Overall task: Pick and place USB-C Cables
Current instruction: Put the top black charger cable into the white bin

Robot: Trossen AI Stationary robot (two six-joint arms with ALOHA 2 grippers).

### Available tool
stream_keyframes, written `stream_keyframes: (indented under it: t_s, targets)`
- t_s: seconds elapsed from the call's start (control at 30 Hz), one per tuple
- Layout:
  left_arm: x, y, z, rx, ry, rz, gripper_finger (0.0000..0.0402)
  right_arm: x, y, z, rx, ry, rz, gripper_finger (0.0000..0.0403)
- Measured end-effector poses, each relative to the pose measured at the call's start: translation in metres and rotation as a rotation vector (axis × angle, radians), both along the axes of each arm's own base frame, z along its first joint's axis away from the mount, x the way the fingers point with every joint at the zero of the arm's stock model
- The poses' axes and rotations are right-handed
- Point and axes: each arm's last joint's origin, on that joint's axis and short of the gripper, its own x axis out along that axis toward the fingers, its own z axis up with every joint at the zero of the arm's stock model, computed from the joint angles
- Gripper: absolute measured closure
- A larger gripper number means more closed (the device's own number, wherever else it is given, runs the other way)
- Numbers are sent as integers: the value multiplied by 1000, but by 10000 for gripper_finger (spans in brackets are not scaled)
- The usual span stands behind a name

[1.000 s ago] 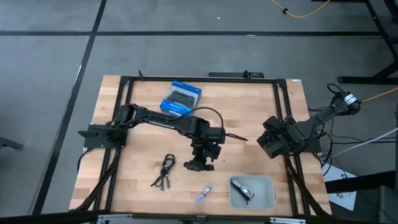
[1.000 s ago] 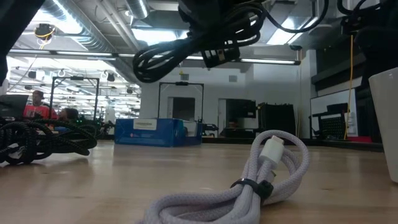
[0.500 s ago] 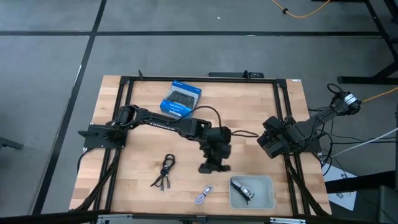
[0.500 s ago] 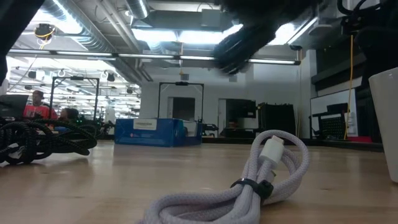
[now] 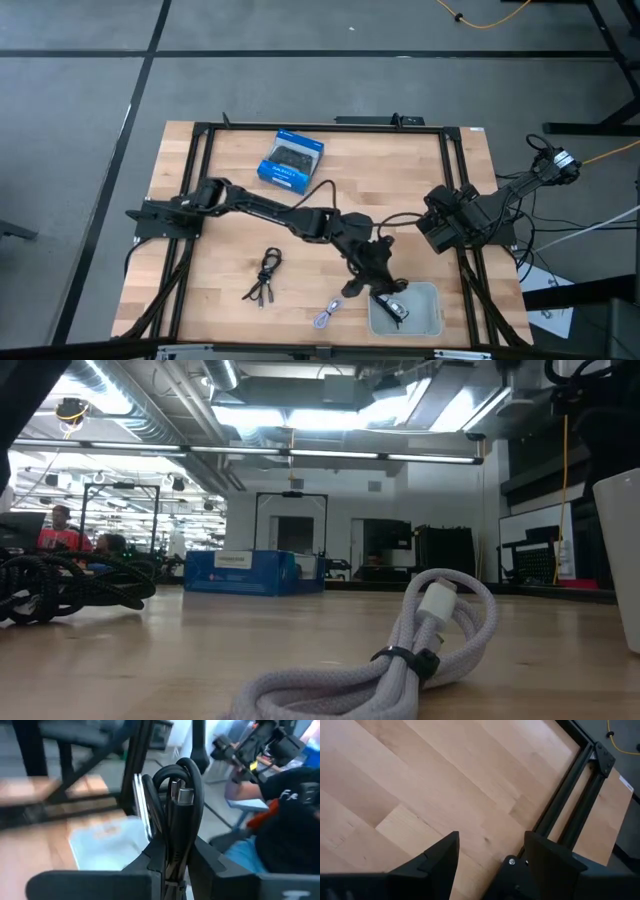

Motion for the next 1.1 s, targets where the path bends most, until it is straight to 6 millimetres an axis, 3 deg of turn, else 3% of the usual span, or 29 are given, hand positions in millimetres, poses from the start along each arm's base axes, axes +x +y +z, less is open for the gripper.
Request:
stream_keyframes:
  t_s: [0.13,0.37,0.67,1.1]
  targets:
    - [19,0,-18,-63,52,16,359,0,0,0,-1,0,0,175]
    - [49,-11,-2,-117,4,-46,359,-1,0,0,12,14,-3,175]
    - [56,-16,-27,-45,116,145,359,-3,-1,1,-10,33,-2,175]
    - [49,-33,-52,59,273,252,359,-3,-1,0,-5,37,-3,175]
